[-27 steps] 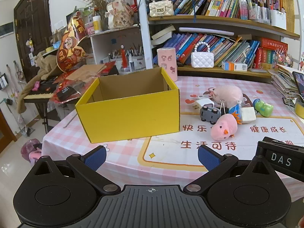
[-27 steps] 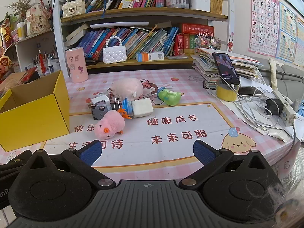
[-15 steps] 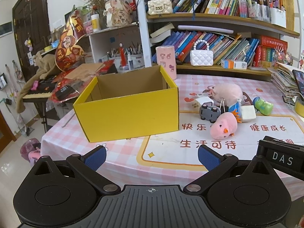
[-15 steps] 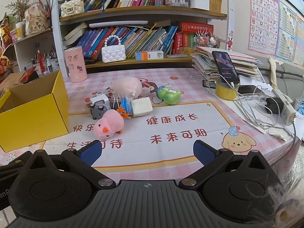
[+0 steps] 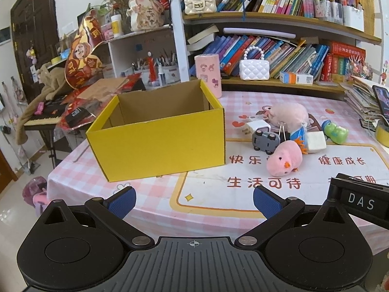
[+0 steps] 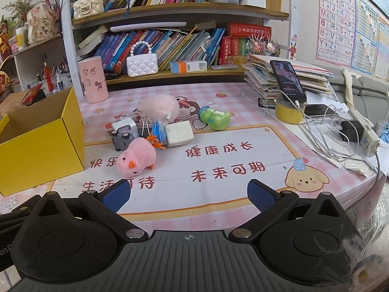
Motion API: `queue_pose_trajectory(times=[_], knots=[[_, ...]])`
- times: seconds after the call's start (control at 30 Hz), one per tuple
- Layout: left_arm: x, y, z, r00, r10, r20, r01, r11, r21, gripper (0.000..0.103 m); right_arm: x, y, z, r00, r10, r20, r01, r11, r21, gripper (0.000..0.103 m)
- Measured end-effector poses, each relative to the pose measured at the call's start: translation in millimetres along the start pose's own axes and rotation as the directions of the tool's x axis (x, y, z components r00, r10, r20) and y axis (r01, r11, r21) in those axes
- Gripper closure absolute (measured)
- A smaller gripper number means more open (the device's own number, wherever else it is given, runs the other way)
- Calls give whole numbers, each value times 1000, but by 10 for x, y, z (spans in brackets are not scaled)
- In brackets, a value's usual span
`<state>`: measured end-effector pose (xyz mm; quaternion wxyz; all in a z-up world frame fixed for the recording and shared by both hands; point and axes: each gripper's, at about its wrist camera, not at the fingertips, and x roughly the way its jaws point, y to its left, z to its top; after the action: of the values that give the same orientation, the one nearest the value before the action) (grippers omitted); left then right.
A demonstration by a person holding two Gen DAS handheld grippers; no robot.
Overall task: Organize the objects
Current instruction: 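Move both tools toward the toys beside the yellow box, then grasp the pink plush chick with the left tool while the right tool grasps the green frog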
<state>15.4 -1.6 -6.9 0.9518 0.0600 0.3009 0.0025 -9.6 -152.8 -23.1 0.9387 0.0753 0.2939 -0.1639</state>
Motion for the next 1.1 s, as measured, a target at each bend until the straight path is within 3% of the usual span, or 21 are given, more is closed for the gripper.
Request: queue_pose_trajectory(times=[0.47, 0.7, 1.1], knots=[[124, -88, 32, 999, -18, -43, 18, 1000, -17, 0, 151, -53, 53, 999, 6, -41, -6, 1000, -11, 0], [278, -138, 86, 996, 3, -92, -9, 997, -72, 0, 348, -128, 150, 997, 40, -71, -42, 999, -17, 0], [589, -357, 226, 983, -90, -158, 58, 979, -193, 0, 782, -468, 376, 986, 114, -119, -111, 993, 28, 0]])
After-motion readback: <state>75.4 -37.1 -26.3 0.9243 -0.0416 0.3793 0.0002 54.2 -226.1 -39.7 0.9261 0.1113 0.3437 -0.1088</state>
